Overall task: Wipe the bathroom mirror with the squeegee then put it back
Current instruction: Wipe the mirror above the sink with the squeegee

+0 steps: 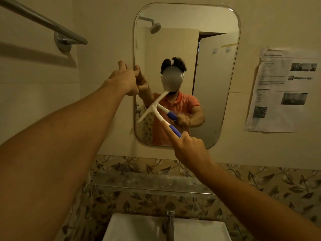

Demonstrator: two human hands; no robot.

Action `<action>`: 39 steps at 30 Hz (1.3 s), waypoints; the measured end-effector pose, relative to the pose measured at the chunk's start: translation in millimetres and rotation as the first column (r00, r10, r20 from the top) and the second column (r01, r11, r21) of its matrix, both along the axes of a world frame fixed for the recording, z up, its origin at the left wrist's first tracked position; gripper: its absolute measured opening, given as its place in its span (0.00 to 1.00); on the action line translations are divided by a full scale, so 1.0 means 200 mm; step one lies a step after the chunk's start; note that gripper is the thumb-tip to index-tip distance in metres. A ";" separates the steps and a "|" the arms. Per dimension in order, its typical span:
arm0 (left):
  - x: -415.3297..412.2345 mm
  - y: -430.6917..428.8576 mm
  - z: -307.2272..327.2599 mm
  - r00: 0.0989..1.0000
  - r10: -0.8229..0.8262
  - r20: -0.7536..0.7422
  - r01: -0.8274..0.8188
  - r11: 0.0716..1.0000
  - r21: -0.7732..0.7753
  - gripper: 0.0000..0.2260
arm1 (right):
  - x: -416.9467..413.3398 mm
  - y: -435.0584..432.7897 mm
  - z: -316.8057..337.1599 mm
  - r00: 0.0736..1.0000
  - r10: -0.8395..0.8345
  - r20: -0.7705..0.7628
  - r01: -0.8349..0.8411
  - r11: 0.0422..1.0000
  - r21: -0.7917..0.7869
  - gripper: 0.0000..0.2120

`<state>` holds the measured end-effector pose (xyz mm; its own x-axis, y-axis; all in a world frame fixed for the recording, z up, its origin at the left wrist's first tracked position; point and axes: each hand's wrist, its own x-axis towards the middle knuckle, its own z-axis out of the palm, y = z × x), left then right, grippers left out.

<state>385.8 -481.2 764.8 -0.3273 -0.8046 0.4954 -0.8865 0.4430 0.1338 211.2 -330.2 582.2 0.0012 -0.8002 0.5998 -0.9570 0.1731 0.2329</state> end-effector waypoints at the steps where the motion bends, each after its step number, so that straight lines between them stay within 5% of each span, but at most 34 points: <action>1: 0.00 0.00 0.00 1.000 0.008 0.000 -0.008 1.000 0.001 0.39 | -0.04 0.02 -0.03 1.000 0.004 0.020 -0.004 1.000 0.006 0.49; 18: -0.01 0.00 0.01 1.000 0.006 -0.007 -0.006 0.999 0.041 0.40 | -0.29 0.35 -0.41 0.961 -0.199 0.190 0.191 0.980 0.058 0.53; 27: 0.00 -0.03 0.02 1.000 0.009 0.020 -0.009 1.000 0.026 0.40 | -0.04 0.14 -0.08 0.993 0.111 0.025 -0.111 0.994 -0.001 0.41; 33: 0.00 -0.04 0.02 0.999 0.009 0.040 -0.010 1.000 0.012 0.38 | 0.05 -0.04 0.13 0.998 0.044 -0.033 -0.044 0.999 -0.004 0.38; 39: 0.00 -0.05 0.02 0.999 0.016 0.040 -0.017 1.000 0.011 0.39 | -0.08 0.04 -0.09 0.996 0.048 0.075 -0.049 0.999 0.005 0.44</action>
